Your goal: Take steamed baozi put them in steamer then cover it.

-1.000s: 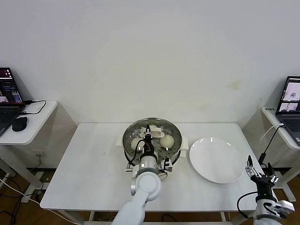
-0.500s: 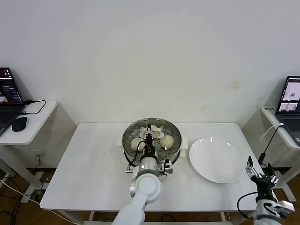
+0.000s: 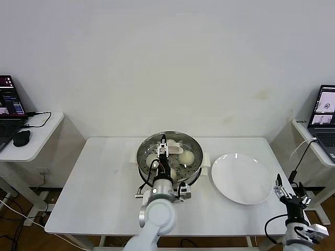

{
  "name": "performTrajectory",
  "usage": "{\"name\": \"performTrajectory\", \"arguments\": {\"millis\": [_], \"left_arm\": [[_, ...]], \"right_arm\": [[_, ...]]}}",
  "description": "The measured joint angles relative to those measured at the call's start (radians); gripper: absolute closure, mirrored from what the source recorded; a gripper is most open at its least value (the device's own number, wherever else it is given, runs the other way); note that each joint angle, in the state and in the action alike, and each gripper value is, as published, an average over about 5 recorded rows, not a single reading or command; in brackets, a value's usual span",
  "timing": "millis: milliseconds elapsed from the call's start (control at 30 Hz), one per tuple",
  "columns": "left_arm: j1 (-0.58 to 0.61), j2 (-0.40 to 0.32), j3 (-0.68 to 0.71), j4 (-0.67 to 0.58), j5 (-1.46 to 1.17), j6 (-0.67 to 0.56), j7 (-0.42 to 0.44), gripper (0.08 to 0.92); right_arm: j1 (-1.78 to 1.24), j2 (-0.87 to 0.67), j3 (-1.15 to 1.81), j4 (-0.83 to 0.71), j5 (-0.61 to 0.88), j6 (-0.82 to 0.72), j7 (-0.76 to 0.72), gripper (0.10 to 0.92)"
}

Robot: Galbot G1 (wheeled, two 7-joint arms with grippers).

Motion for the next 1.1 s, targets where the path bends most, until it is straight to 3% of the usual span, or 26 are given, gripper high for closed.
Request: {"name": "performTrajectory", "arguments": {"millis": [367,633,833,1100], "left_arm": [[0.084,0.070,-0.052,-0.187,-0.113,-0.020,-0.020,0.177],[0.178,0.165,-0.197,-0.339,-0.463,-0.084,-0.155,0.177],[0.284,0.188,-0.352,-0.347,-0.842,-0.206,-0.269,0.177],[0.447,0.202,-0.497,-0.272,-1.271,-0.345,-0.341,0.177]], "right_arm": [[-0.030,-0.036,-0.035,0.030,-0.009,-0.015,0.005,0.203],[-0.070,-0.106,-0.123,0.067,-0.029,-0.029,0.024,0.203],[-0.076,-0.167,-0.215,0.077,-0.060,-0.054,0.056,0.203],[-0.098,-0.217,-0.302,0.063,-0.124,-0.079,0.099,0.203]]}}
